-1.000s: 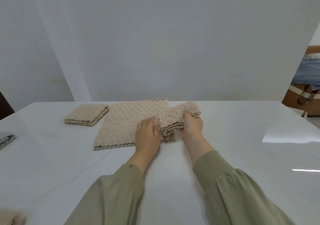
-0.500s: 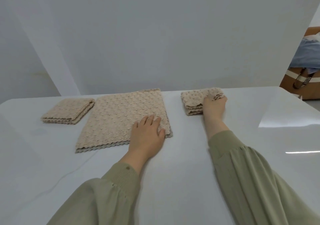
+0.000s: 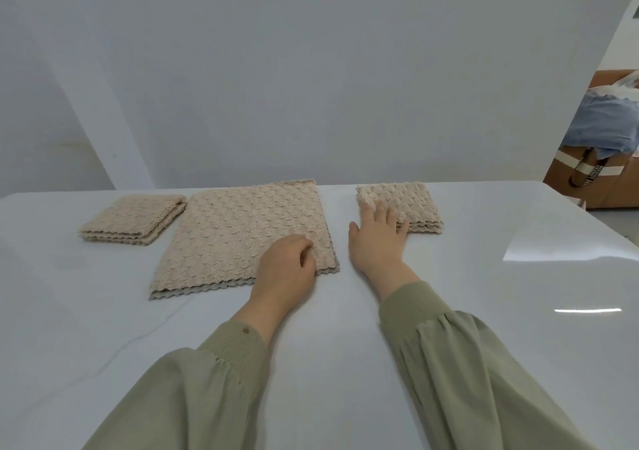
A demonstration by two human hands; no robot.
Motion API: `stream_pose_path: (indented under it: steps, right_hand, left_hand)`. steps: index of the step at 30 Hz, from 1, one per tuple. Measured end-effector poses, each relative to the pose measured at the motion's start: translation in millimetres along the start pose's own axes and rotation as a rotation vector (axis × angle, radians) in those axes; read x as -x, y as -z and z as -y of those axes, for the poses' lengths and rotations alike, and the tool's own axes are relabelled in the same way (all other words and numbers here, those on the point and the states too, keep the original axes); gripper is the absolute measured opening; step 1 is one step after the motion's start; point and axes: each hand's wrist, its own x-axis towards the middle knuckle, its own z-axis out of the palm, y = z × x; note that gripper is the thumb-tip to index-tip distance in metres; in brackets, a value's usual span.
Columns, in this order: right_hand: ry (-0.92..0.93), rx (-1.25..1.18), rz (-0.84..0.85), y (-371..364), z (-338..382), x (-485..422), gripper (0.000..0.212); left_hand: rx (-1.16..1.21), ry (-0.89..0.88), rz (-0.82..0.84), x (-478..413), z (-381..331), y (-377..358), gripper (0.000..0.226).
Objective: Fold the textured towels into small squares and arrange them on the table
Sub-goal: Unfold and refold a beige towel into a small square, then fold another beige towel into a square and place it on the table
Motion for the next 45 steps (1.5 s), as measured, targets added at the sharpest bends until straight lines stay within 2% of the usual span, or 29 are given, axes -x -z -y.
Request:
stream_pose_path:
  steps: [2, 4, 7, 9, 11, 14, 18, 22, 25, 29, 33, 39, 45]
  right_hand:
    - [0.026, -0.04, -0.042, 1.5, 11.4, 13.7, 0.057]
    - [0.084, -0.063, -0.055, 2.9, 24.3, 30.8, 0.056]
    - [0.188, -0.056, -0.064, 3.3, 41.3, 57.7, 0.052]
    - [0.255, -0.031, -0.064, 1.7, 54.3, 75.1, 0.05]
    - [0.299, -0.062, -0.06, -1.2, 66.5, 87.6, 0.048]
    - [0.358, -0.128, -0.049, -8.9, 91.7, 113.2, 0.046]
    - [0.412, -0.097, -0.017, -20.2, 116.4, 134.0, 0.047]
    - [0.449, -0.047, -0.069, -22.0, 118.9, 128.6, 0.039]
    - [0.456, -0.077, -0.112, -19.1, 116.2, 127.3, 0.025]
    - [0.475, -0.133, -0.173, -22.1, 115.7, 124.0, 0.028]
    - [0.469, -0.139, -0.134, -25.4, 113.0, 120.5, 0.035]
    - [0.477, -0.163, -0.093, -23.3, 111.3, 119.3, 0.023]
    - [0.496, -0.125, -0.068, -18.6, 111.7, 121.6, 0.028]
  left_hand:
    - [0.102, 0.035, -0.078, 7.3, -2.0, 8.4, 0.024]
    - [0.139, 0.067, -0.075, 18.1, -0.5, 17.1, 0.026]
    - [-0.074, 0.049, 0.002, 39.1, 20.4, 29.8, 0.037]
    - [-0.249, 0.111, 0.05, 54.8, 46.6, 44.9, 0.037]
    - [-0.301, 0.143, 0.038, 65.0, 69.7, 59.5, 0.039]
    - [-0.264, 0.189, 0.006, 80.1, 96.2, 82.3, 0.04]
    - [-0.168, 0.217, -0.067, 88.4, 117.4, 97.1, 0.04]
    - [-0.068, 0.146, -0.117, 82.5, 111.8, 98.1, 0.028]
    - [-0.027, 0.027, -0.057, 82.8, 104.0, 93.7, 0.017]
    - [-0.046, -0.024, -0.008, 81.6, 105.6, 86.0, 0.031]
    - [-0.041, -0.012, -0.015, 74.4, 103.6, 82.1, 0.025]
    - [-0.073, -0.006, 0.041, 75.5, 101.0, 82.9, 0.039]
    - [-0.102, -0.009, 0.064, 75.2, 100.4, 84.4, 0.044]
